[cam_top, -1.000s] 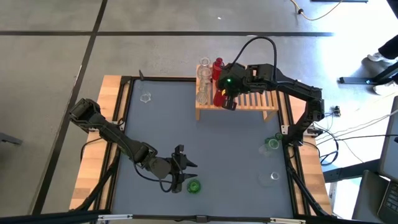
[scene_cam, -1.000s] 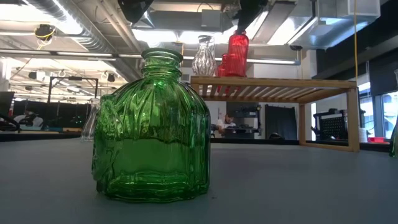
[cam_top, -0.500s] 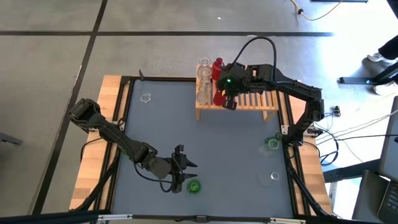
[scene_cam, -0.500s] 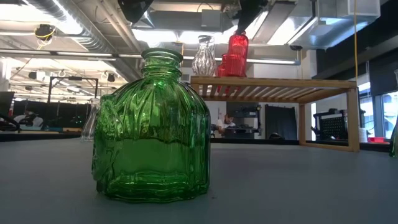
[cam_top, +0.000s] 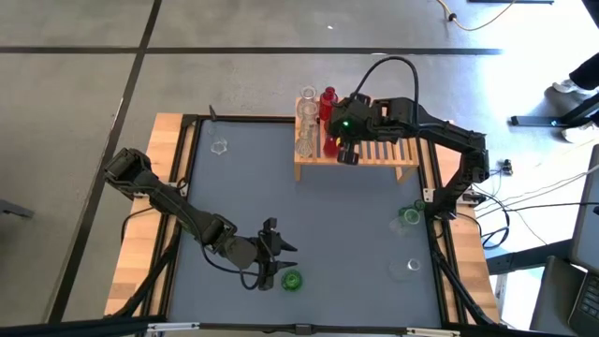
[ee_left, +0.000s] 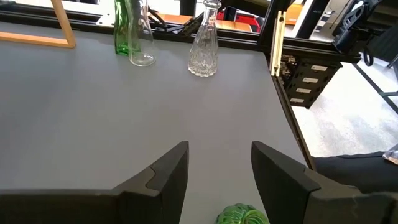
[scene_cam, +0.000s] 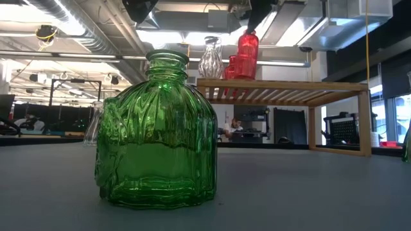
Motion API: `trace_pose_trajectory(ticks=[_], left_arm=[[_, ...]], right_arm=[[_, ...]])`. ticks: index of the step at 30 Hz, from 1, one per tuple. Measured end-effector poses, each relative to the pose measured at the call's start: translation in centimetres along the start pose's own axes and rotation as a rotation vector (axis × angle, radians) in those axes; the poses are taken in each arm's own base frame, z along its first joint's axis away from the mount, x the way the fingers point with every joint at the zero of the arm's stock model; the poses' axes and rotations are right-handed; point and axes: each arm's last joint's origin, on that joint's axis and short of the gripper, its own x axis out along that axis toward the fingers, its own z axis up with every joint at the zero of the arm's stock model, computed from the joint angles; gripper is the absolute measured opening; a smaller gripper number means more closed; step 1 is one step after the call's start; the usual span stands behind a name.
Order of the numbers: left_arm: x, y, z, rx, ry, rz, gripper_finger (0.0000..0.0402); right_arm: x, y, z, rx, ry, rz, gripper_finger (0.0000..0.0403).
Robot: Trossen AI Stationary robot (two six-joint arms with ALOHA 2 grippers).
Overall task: Sort vases onto shelf
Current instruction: Put the red vase onto the shelf aligned with the other red transparent vase, then put the top right transparent vase onto the shelf
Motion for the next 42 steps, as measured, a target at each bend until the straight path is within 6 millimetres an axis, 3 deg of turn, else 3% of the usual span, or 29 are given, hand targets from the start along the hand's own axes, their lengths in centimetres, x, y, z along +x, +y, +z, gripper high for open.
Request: trace_pose_trajectory(ticks=[15, 28, 35, 42], left_arm=[[0.0, 0.0, 0.0, -0.001, 0.001, -0.007, 0.0167], [0.0, 0.0, 0.0, 0.000, 0.002, -0.008, 0.0167], [0.0, 0.0, 0.0, 0.000, 0.002, -0.007, 0.0167], [0.0, 0.0, 0.0, 0.000, 0.002, -0.007, 0.0167]], right_arm=[[1.0, 0.4, 0.5, 0.015, 0.006, 0.022, 0.0043], [0.7, 0.2, 0.6, 0.028, -0.024, 0.025, 0.0135], [-1.8, -0.5, -0.3, 0.074, -0.082, 0.043, 0.0139], [-6.6, 0.4, -2.8, 0.136, -0.121, 0.163, 0.0140]])
